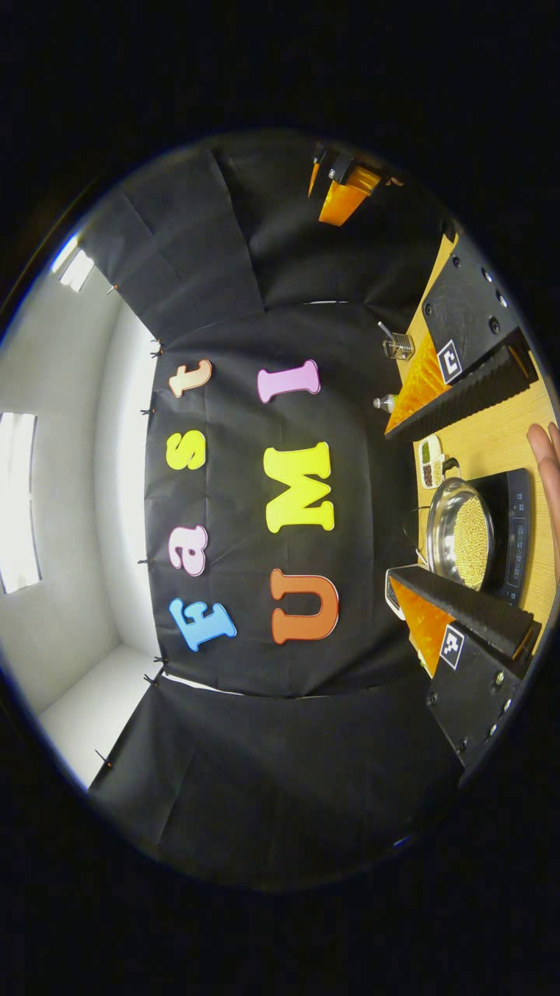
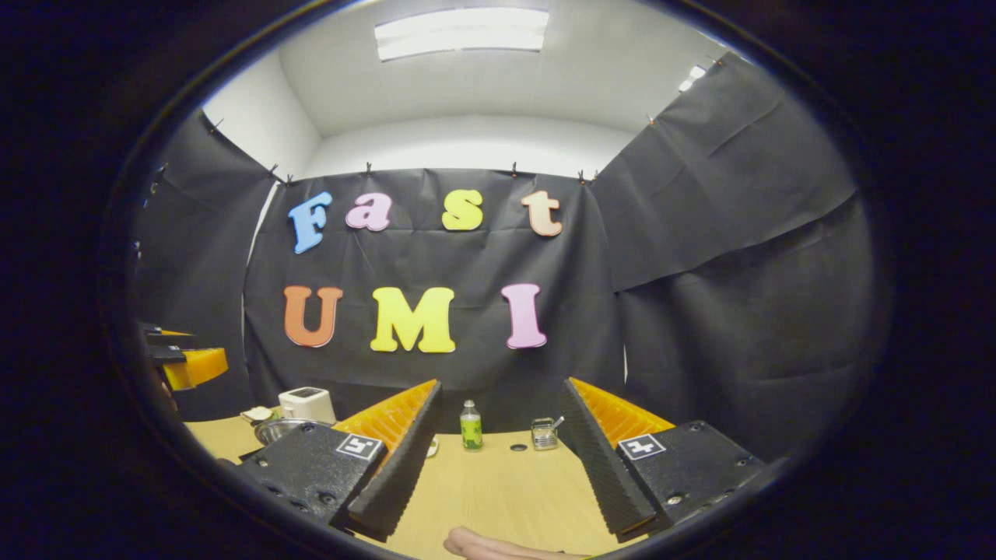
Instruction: First push the handle of the pot to place it horizontally, then grasp the pot with both hands and set it on the induction cooktop.
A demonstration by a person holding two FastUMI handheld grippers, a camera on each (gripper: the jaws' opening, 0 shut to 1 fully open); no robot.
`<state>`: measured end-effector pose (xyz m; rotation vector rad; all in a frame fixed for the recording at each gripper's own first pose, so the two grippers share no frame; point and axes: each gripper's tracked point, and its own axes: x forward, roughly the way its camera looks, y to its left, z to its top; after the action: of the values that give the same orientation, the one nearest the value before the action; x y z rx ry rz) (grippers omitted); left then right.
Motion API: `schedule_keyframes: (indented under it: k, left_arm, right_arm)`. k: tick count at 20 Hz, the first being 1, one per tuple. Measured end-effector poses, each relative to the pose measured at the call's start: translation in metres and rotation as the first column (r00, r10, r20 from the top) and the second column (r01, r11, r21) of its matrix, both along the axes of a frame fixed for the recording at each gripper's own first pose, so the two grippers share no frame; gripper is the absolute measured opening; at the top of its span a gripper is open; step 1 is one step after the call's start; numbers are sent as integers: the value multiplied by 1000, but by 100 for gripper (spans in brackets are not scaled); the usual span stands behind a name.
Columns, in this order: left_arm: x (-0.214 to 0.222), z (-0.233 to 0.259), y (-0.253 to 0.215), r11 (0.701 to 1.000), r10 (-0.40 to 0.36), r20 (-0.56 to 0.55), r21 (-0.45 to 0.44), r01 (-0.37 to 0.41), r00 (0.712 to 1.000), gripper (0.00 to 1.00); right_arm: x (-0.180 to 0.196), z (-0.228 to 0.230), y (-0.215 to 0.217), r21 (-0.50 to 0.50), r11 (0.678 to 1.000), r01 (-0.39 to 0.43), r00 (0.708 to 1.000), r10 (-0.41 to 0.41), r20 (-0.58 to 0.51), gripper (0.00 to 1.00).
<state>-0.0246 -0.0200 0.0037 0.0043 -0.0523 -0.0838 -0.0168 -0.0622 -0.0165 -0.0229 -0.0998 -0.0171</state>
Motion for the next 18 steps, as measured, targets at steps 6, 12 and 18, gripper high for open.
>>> schedule_keyframes:
  k: [6, 12, 18]
  left_arm:
    - [0, -2, 4, 1000, 10, -2, -4, -10, 1000, 96]
    - [1, -2, 5, 1000, 15, -3, -10, -15, 1000, 96]
    - [2, -6, 5, 1000, 17, -9, -16, -17, 1000, 96]
  right_arm:
    - [-1, 0, 0, 0, 1000, -1, 1000, 1, -3, 95]
    - [-1, -2, 1, -25, 1000, -9, 1000, 8, -16, 94]
    - [-1, -4, 2, -22, 999, -22, 999, 22, -26, 94]
